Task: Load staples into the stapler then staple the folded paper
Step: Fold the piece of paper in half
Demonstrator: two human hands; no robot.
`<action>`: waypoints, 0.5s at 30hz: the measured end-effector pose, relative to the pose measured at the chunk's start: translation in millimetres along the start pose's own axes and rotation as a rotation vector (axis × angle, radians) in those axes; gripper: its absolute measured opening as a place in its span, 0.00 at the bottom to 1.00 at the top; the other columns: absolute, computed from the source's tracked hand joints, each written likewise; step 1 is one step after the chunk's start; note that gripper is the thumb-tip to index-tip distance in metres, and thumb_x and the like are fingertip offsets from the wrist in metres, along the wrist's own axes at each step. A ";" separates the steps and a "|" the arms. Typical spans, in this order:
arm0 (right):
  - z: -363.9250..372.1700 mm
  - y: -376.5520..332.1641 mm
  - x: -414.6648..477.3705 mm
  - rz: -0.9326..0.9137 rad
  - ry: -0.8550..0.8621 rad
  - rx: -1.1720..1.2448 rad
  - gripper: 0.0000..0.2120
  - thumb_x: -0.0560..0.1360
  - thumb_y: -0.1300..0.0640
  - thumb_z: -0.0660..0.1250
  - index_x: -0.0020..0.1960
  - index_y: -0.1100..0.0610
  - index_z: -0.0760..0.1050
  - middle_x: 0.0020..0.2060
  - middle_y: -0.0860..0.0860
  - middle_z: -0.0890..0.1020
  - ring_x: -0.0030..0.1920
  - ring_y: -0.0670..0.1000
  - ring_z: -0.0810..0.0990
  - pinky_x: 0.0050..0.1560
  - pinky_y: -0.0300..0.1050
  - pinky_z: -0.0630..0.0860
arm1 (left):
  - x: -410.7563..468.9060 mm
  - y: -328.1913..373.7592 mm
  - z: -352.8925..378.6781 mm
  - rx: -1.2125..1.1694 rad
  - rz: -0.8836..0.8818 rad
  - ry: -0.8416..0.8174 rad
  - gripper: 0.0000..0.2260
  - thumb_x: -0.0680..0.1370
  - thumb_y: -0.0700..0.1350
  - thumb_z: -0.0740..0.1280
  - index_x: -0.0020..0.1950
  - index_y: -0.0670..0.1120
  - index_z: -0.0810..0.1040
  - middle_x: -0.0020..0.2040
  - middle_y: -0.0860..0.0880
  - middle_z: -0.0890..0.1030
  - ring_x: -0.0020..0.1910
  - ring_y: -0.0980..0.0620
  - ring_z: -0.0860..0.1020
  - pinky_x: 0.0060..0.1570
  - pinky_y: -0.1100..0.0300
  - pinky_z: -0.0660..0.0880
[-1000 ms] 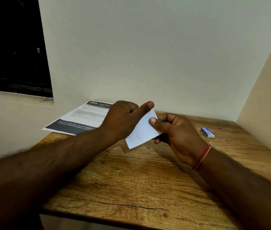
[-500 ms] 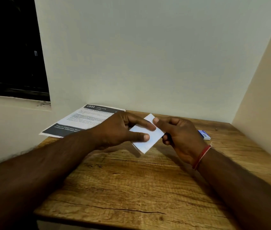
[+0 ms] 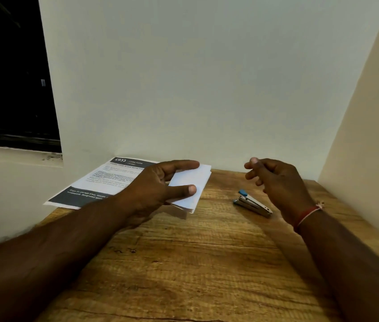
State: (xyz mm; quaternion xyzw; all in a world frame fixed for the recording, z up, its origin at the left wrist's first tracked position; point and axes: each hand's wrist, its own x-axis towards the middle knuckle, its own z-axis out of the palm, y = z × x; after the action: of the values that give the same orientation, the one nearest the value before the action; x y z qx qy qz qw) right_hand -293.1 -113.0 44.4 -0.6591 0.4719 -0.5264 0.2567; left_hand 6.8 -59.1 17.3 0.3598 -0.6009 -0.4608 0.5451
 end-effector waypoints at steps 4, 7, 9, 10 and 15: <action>-8.0 19.7 5.3 0.071 -0.261 -0.477 0.17 0.71 0.38 0.83 0.52 0.47 0.88 0.47 0.45 0.89 0.50 0.45 0.86 0.51 0.45 0.81 | 2.5 -4.5 -0.9 -0.051 0.000 0.034 0.25 0.78 0.33 0.80 0.72 0.52 0.87 0.67 0.50 0.89 0.60 0.54 0.89 0.55 0.58 0.86; 0.0 32.9 4.5 0.090 -0.348 -0.721 0.15 0.69 0.38 0.84 0.49 0.44 0.86 0.46 0.42 0.87 0.50 0.43 0.84 0.51 0.45 0.79 | 2.8 -6.2 -2.7 -0.084 -0.019 0.053 0.25 0.78 0.34 0.80 0.71 0.54 0.87 0.67 0.49 0.89 0.64 0.48 0.89 0.62 0.52 0.86; 5.4 33.7 3.6 0.069 -0.301 -0.728 0.08 0.74 0.44 0.82 0.47 0.43 0.84 0.47 0.42 0.86 0.51 0.45 0.84 0.52 0.46 0.81 | 2.7 -6.2 -2.9 -0.097 -0.029 0.061 0.24 0.78 0.34 0.81 0.71 0.54 0.87 0.67 0.50 0.90 0.65 0.46 0.89 0.64 0.49 0.86; 8.0 32.6 2.3 0.070 -0.297 -0.716 0.07 0.76 0.46 0.80 0.47 0.42 0.82 0.48 0.42 0.85 0.50 0.45 0.84 0.49 0.43 0.79 | 2.9 -6.4 -3.2 -0.099 -0.030 0.064 0.24 0.78 0.34 0.81 0.71 0.54 0.87 0.67 0.50 0.90 0.65 0.45 0.88 0.65 0.48 0.86; 22.4 26.6 -6.5 -0.024 -0.261 -0.457 0.02 0.84 0.50 0.72 0.52 0.47 0.81 0.46 0.47 0.86 0.47 0.49 0.85 0.49 0.48 0.81 | 2.9 -5.9 -4.1 -0.086 -0.016 0.099 0.22 0.78 0.36 0.81 0.70 0.54 0.88 0.66 0.48 0.90 0.66 0.42 0.88 0.67 0.43 0.85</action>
State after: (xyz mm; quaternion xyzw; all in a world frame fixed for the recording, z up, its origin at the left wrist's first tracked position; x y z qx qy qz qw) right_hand -281.5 -122.0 12.2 -0.7677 0.5337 -0.3197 0.1534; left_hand 9.9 -64.4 12.6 0.3632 -0.5502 -0.4719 0.5854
